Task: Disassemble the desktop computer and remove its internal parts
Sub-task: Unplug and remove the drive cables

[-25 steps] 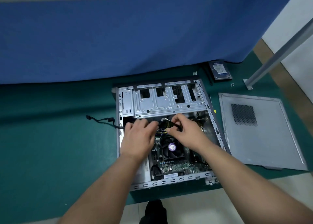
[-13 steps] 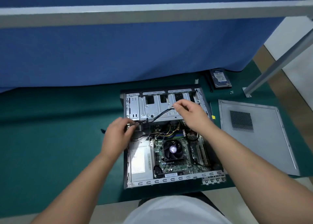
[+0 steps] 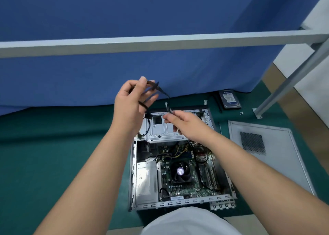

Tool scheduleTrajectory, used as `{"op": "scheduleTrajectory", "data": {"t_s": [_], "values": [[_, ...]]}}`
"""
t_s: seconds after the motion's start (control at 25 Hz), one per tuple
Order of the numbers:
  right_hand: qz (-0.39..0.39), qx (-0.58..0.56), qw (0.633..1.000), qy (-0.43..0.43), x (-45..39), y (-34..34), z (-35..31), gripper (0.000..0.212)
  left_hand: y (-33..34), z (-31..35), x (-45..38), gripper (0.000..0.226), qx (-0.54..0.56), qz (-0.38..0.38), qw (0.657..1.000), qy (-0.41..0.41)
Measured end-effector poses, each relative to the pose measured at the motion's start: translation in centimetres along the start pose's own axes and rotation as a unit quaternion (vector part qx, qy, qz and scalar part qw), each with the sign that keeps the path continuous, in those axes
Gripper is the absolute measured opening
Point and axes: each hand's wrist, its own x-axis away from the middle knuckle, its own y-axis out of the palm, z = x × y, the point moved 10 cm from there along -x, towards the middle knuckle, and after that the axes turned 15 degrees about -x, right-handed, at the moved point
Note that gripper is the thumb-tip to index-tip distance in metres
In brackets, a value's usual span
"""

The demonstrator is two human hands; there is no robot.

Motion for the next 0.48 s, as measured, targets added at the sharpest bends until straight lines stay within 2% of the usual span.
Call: {"op": "scheduleTrajectory", "data": {"t_s": [0.12,0.24,0.36,0.48], "values": [[0.016,0.049,0.998,-0.028,0.5,-0.5,-0.3,0.031,2.3,-0.6,-1.1,0.021,0.096,0.004,0.995,-0.033],[0.034,0.055,0.998,-0.017,1.0,-0.9,0.8,0.006,3.9,-2.2,-1.7,0.019,0.178,0.019,0.981,-0.075],[0.023,0.111,0.993,0.030,2.0,-1.3,3.4,0.024,3.9,-3.6,-2.1,0.015,0.240,0.045,0.965,-0.096],[-0.004,0.117,0.990,0.074,3.3,-1.9,5.9,0.035,2.4,-5.4,-2.2,0.015,0.298,0.103,0.940,-0.134]]}}
